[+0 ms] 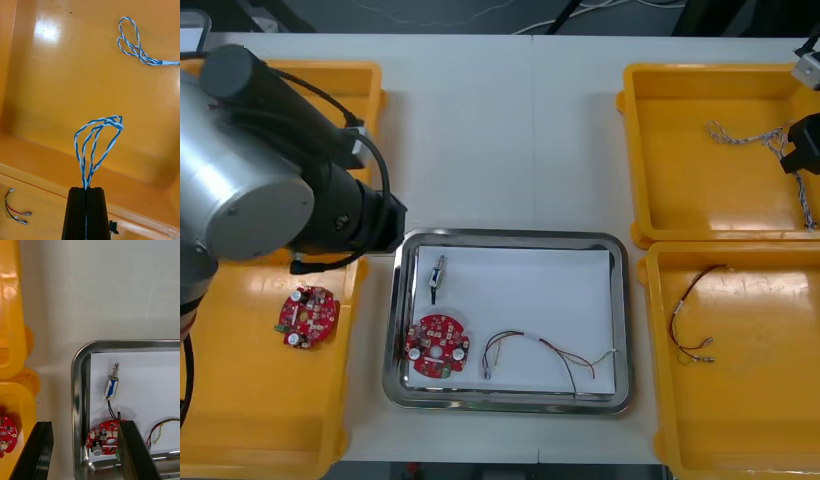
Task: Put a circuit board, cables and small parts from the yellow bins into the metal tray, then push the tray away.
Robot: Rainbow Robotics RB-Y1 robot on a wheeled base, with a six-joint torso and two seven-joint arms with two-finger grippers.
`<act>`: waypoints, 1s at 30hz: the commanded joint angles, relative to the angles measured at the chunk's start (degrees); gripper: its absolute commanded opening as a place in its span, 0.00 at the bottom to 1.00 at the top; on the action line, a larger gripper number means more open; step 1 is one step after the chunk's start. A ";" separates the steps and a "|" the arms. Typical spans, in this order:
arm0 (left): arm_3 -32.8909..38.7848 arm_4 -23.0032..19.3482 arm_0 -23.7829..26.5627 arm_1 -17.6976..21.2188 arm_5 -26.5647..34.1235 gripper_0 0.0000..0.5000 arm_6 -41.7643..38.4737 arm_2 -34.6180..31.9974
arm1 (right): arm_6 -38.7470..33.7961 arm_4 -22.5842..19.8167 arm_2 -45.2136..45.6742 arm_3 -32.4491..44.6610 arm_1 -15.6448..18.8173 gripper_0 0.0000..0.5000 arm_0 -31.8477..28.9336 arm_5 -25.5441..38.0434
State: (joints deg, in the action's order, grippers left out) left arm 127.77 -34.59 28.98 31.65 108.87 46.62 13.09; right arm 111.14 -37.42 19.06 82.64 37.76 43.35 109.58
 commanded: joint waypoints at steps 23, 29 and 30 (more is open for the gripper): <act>-10.53 -2.68 5.21 7.73 1.13 1.00 7.78 -17.39 | -9.80 -12.24 -8.43 35.40 3.20 0.00 -15.40 0.42; -15.54 0.22 6.88 7.81 1.13 1.00 10.07 -17.57 | -13.05 -12.50 -14.49 40.50 3.37 0.00 -15.14 0.42; -17.21 0.75 7.41 7.99 0.47 1.00 10.51 -17.48 | -15.16 -12.59 -17.04 42.43 3.64 0.00 -14.79 0.42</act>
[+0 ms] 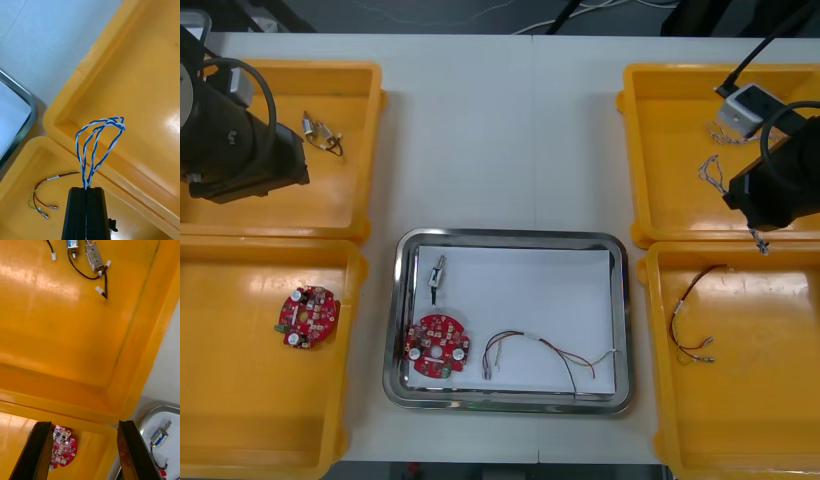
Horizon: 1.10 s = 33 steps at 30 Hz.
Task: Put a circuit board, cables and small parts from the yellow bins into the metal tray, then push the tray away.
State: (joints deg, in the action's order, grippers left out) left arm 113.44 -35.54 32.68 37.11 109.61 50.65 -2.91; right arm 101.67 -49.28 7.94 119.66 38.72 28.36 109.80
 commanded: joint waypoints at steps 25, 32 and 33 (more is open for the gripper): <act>-12.02 9.70 5.29 2.62 -15.22 1.00 15.79 -2.45 | -11.06 -0.03 -34.66 11.73 2.94 0.00 11.10 0.20; -12.02 9.88 5.20 2.44 -15.92 1.00 16.85 -3.07 | -9.74 1.12 -41.25 9.98 0.83 0.00 14.53 -0.11; -12.02 9.97 5.20 2.53 -15.92 1.00 16.93 -3.07 | -9.65 1.29 -41.87 9.71 0.57 0.00 14.88 -0.29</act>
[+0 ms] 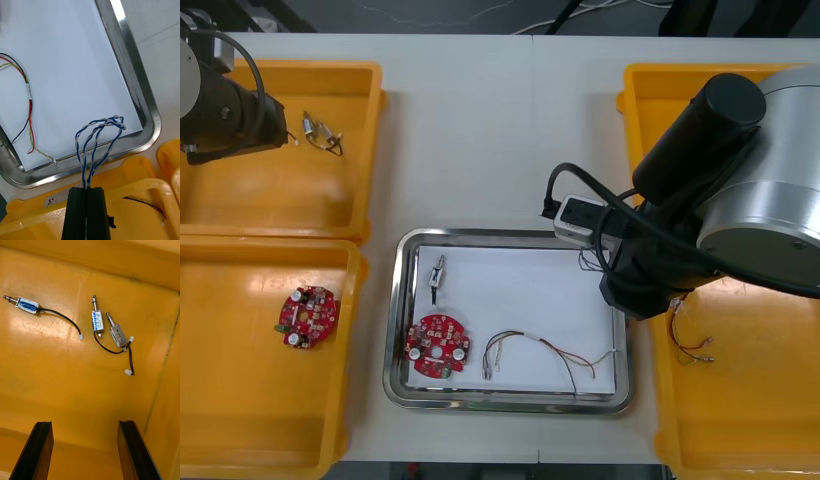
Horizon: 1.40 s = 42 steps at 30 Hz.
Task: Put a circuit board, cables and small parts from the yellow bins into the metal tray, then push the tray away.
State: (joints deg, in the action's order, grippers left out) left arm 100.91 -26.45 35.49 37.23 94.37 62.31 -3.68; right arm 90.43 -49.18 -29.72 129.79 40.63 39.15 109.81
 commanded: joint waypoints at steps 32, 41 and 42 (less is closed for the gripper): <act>-25.06 12.48 12.67 -1.29 -11.05 1.00 1.06 -6.07 | 6.95 12.27 -23.11 -22.30 -10.05 0.00 8.67 -21.30; -31.12 13.18 16.10 -3.48 -14.74 1.00 -6.23 -8.80 | 8.09 14.20 -23.11 -25.55 -11.01 0.15 8.67 -22.71; -31.92 13.27 16.63 -3.92 -15.44 1.00 -7.55 -9.41 | 8.18 14.29 -23.11 -25.55 -11.01 0.33 8.67 -22.71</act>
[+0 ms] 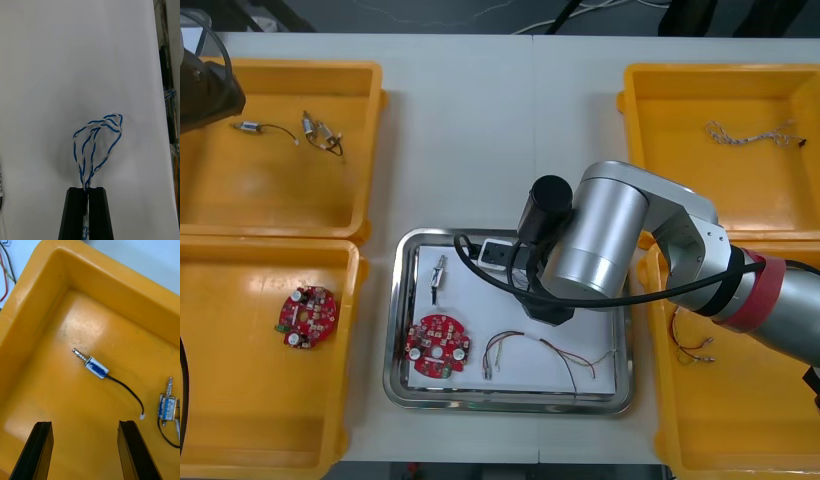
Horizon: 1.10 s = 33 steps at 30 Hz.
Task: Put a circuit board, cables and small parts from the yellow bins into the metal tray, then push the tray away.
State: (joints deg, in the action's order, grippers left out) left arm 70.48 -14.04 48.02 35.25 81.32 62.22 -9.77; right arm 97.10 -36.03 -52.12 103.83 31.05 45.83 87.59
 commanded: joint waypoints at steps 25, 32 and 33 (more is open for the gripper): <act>-20.47 4.54 12.00 -2.47 -15.22 1.00 -24.08 -8.86 | -0.86 -4.05 17.75 7.08 -3.36 1.00 1.98 17.09; -21.96 4.37 12.18 -2.73 -15.31 1.00 -25.04 -8.86 | -8.59 -5.80 24.08 8.49 -2.92 1.00 1.98 22.01; -22.23 4.37 12.18 -2.82 -15.31 1.00 -25.13 -8.86 | -9.83 -5.89 25.05 8.93 -2.66 1.00 1.98 22.41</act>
State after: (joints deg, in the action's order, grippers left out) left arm 48.50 -10.16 56.97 32.90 66.84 43.05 -18.39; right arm 90.49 -41.16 -30.88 109.80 28.72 46.00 108.65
